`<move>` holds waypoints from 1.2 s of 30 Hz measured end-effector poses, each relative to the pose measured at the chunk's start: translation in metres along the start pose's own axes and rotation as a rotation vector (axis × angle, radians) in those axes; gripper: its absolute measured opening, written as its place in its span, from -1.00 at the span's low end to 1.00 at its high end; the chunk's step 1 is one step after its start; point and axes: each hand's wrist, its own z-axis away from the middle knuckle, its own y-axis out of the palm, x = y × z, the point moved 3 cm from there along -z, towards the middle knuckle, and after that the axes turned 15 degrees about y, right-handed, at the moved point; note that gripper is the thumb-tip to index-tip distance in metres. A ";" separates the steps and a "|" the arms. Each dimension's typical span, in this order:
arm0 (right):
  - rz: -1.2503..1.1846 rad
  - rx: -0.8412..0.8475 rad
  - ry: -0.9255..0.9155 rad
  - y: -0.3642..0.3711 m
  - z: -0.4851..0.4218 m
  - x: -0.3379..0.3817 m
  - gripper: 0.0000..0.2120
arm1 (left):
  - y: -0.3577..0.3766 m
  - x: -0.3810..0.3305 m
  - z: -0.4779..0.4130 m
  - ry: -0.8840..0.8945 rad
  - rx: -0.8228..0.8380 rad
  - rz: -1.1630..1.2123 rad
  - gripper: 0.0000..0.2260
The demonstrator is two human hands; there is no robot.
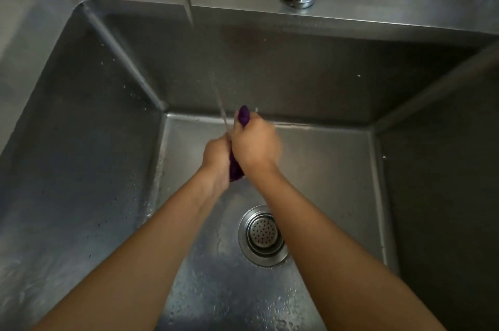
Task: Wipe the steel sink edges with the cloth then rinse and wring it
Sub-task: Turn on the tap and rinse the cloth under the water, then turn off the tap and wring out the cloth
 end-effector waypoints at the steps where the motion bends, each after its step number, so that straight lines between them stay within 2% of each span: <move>1: -0.028 0.024 0.046 0.000 -0.012 -0.002 -0.63 | 0.001 -0.002 0.000 0.027 -0.014 -0.062 -0.63; 4: -0.063 0.066 0.092 0.003 -0.032 -0.013 -0.60 | -0.001 -0.007 -0.004 0.151 -0.059 -0.152 -0.72; 8: -0.037 0.063 -0.013 -0.005 -0.030 -0.022 -0.54 | -0.002 -0.006 0.002 0.102 0.043 0.068 -0.74; 10: -0.128 0.153 -0.128 -0.007 -0.014 -0.016 -0.55 | -0.006 -0.004 0.002 -0.004 0.118 0.225 -0.69; 12: -0.023 0.301 -0.236 0.002 0.008 -0.010 -0.48 | -0.005 -0.004 0.004 -0.110 0.192 0.324 -0.58; 14: -0.004 0.454 -0.228 0.006 0.027 -0.009 -0.44 | 0.000 -0.007 0.009 -0.153 0.224 0.407 -0.58; 15: -0.140 0.531 -0.151 0.002 0.031 -0.009 -0.47 | 0.001 -0.008 0.012 -0.167 0.224 0.426 -0.63; 17: -0.561 0.626 0.059 -0.016 0.032 -0.011 -0.63 | -0.005 -0.010 0.014 -0.177 0.164 0.391 -0.71; 18: -0.724 0.621 0.145 -0.026 0.030 -0.013 -0.68 | -0.009 -0.010 0.014 -0.174 0.127 0.356 -0.72; 20: -0.797 0.538 0.213 -0.050 0.023 -0.011 -0.70 | -0.015 -0.012 0.015 -0.166 0.066 0.306 -0.70; 23: -0.756 0.379 0.164 -0.098 0.016 0.004 -0.65 | -0.007 -0.023 0.020 -0.155 0.063 0.331 -0.84; 28: -0.675 0.262 0.025 -0.168 0.024 0.044 -0.43 | 0.003 -0.041 0.023 -0.152 0.128 0.416 -0.81; 36: -0.571 0.236 -0.105 -0.184 0.029 0.069 -0.63 | 0.007 -0.049 0.028 -0.122 0.127 0.460 -0.80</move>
